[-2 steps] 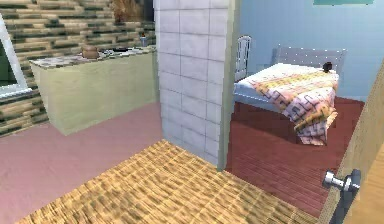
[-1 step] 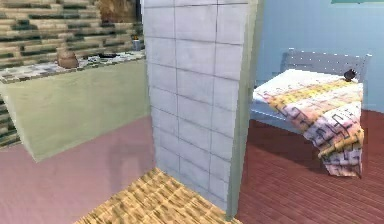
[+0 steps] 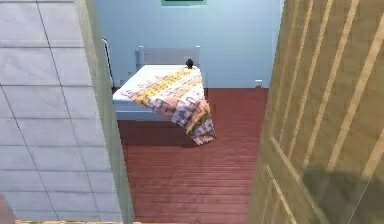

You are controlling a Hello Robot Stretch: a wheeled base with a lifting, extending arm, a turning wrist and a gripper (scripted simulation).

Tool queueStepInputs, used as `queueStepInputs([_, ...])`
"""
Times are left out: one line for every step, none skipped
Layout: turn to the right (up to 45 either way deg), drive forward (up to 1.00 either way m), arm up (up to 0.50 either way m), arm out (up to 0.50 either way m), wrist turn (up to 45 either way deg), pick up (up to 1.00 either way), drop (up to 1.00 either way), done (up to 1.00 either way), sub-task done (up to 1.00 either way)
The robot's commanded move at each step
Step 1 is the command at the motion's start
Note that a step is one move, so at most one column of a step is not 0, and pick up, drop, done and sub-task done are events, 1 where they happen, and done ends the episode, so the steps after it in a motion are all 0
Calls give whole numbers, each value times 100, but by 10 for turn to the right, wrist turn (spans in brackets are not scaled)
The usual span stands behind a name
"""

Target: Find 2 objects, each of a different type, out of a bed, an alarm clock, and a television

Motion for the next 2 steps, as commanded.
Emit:
queueStepInputs([0, 100, 0, 0, 0, 0, 0, 0, 0])
queueStepInputs([60, 0, 0, 0, 0, 0, 0, 0, 0])
